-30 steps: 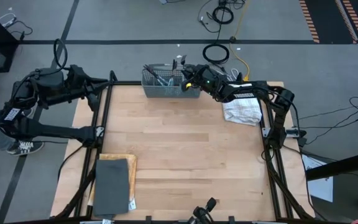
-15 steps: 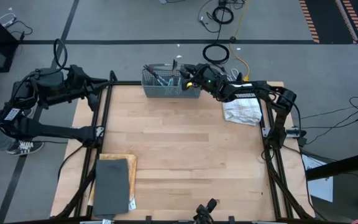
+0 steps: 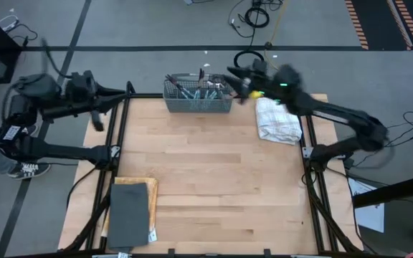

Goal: Sort silverware
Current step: Return to Home Position

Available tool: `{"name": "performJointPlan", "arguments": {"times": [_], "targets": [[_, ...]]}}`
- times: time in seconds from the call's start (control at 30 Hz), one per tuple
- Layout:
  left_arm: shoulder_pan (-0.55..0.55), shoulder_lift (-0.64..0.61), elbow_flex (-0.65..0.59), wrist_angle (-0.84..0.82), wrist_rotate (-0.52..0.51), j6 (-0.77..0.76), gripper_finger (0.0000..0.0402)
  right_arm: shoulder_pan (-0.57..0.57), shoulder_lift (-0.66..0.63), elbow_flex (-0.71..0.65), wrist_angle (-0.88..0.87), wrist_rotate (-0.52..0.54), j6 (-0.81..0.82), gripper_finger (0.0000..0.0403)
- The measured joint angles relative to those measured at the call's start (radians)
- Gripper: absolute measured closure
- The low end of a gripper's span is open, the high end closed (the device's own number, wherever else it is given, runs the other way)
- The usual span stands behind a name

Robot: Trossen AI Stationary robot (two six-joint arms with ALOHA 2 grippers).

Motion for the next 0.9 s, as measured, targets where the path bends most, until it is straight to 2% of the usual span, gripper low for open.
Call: {"name": "performJointPlan", "arguments": {"times": [0.1,0.17,0.3,0.5,0.6,0.7,0.8,0.9], "targets": [[0.0,-0.036,0.0,0.054,0.069,0.071,0.034,0.024,-0.192,0.002,-0.223,-0.205,-0.009,0.0206],[0.0,-0.068,0.0,0.069,0.072,0.11,0.034,0.048,-0.316,0.002,-0.409,-0.276,-0.024,0.0208],[0.0,-0.151,0.0,0.06,0.073,0.194,0.034,0.105,-0.538,0.002,-0.709,-0.284,-0.035,0.0214],[0.0,-0.279,0.0,0.06,0.042,0.224,0.034,0.134,-0.822,0.0,-0.868,-0.273,-0.042,0.0215],[0.0,-0.325,0.001,0.039,0.033,0.181,0.034,0.134,-0.947,-0.033,-0.867,-0.204,0.002,0.0215],[0.0,-0.365,-0.011,-0.042,0.033,0.129,0.034,0.134,-1.057,-0.13,-0.865,-0.178,-0.061,0.0215],[0.0,-0.422,-0.086,-0.07,0.031,0.093,0.034,0.134,-1.164,-0.301,-0.777,-0.181,-0.073,0.0215],[0.0,-0.48,-0.212,-0.051,0.031,0.037,0.034,0.133,-1.25,-0.499,-0.599,-0.209,0.062,0.0215]]}}
